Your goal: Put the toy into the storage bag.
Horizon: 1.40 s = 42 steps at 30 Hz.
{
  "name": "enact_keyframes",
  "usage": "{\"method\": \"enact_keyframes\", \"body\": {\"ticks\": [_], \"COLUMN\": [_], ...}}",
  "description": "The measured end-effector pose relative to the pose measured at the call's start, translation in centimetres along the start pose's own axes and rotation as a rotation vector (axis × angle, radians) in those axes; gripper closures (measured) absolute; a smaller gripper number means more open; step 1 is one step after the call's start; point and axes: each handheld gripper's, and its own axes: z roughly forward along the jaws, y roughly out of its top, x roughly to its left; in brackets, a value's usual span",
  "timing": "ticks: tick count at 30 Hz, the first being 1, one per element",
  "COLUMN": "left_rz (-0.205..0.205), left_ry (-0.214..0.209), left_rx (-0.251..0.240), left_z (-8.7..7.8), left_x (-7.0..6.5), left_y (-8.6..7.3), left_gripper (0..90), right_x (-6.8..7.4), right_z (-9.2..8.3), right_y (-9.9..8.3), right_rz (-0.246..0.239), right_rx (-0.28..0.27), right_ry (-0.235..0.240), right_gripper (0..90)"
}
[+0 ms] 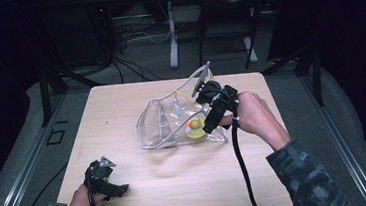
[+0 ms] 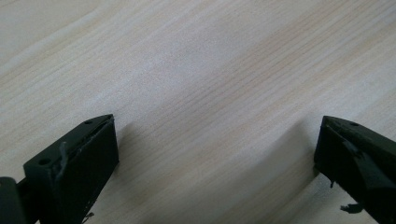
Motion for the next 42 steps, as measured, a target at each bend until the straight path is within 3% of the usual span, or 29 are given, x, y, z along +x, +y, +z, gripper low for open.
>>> {"method": "enact_keyframes", "body": {"ticks": [13,21,31,42], "left_rz": [0.002,0.001,0.001,0.003], "left_ry": [0.002,0.002,0.002,0.001], "left_rx": [-0.003,-0.004,-0.005,-0.004], "left_z": [0.0,0.0,0.0,0.0], "left_x": [0.0,0.0,0.0,0.0], "left_y": [0.0,0.0,-0.1,0.0], "left_gripper": [0.0,0.0,0.0,0.0], "right_x": [1.7,2.0,2.1,2.0], "right_z": [3.4,6.8,10.3,12.3], "right_y": [-3.5,-6.4,-9.7,-11.5], "right_rz": [-0.018,0.013,0.102,0.138], "right_rx": [0.002,0.010,0.005,0.025], "right_ry": [0.040,0.094,0.164,0.174], "right_gripper": [5.9,6.0,7.1,9.6]}}
